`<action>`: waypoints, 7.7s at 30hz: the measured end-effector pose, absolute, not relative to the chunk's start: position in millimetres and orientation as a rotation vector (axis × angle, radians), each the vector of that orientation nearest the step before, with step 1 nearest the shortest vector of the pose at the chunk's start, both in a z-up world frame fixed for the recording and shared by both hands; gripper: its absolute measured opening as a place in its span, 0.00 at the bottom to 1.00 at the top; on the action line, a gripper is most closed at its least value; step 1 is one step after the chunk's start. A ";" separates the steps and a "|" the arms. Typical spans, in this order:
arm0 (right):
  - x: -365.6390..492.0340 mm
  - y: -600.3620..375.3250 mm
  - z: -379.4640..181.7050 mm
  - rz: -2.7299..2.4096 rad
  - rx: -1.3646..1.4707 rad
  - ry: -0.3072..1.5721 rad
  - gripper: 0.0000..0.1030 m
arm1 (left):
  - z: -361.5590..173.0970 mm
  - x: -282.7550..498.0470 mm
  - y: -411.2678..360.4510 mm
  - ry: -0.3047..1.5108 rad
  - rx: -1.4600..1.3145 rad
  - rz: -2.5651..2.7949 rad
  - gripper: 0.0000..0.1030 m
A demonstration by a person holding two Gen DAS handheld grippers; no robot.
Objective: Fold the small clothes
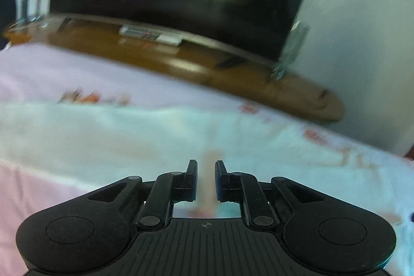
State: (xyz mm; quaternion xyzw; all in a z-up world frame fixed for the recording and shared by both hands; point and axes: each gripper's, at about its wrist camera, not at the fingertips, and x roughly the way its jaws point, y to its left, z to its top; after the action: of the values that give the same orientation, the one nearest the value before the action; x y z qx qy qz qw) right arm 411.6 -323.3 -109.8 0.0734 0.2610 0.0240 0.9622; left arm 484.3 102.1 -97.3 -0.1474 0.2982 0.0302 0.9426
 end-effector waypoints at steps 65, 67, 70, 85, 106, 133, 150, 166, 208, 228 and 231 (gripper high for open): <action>368.3 -313.0 -119.7 -0.014 0.304 0.632 0.28 | -79.8 431.7 294.9 0.417 -0.765 0.280 0.03; 370.0 -313.3 -119.0 -0.015 0.311 0.629 0.28 | -61.4 459.6 242.5 0.435 -0.662 0.146 0.03; 370.4 -312.2 -116.3 -0.012 0.317 0.617 0.28 | -43.8 495.5 146.2 0.495 -0.485 -0.045 0.03; 355.5 -342.2 -107.4 -0.036 0.413 0.580 0.35 | -85.5 492.7 -108.1 0.642 -0.084 -0.383 0.68; 480.2 -282.1 -127.6 0.165 0.549 0.672 0.08 | -129.7 470.3 94.7 0.689 -0.141 0.030 0.61; 454.0 -323.0 -124.9 0.045 0.431 0.602 0.07 | -127.7 472.1 86.4 0.697 -0.121 -0.037 0.22; 449.1 -322.1 -100.6 0.079 0.220 0.516 0.12 | -84.4 480.0 52.5 0.621 0.000 -0.184 0.22; 491.6 -306.7 -118.6 0.111 0.158 0.559 0.14 | -117.1 583.5 61.3 0.671 -0.041 -0.105 0.67; 467.1 -198.7 -124.0 0.288 -0.088 0.588 0.23 | -119.5 501.8 -22.3 0.648 0.151 -0.226 0.83; 502.8 -269.4 -129.3 0.115 -0.005 0.602 0.22 | -130.2 600.1 47.1 0.690 0.031 -0.120 0.89; 501.6 -289.0 -127.6 0.097 0.025 0.602 0.22 | -126.3 583.5 48.9 0.651 0.042 -0.093 0.89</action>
State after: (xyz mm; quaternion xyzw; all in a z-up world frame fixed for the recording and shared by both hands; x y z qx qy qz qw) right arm 501.6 -289.0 -127.6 0.0123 0.2964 0.0479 0.9538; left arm 583.5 48.9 -126.3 0.0207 0.3198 -0.0456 0.9462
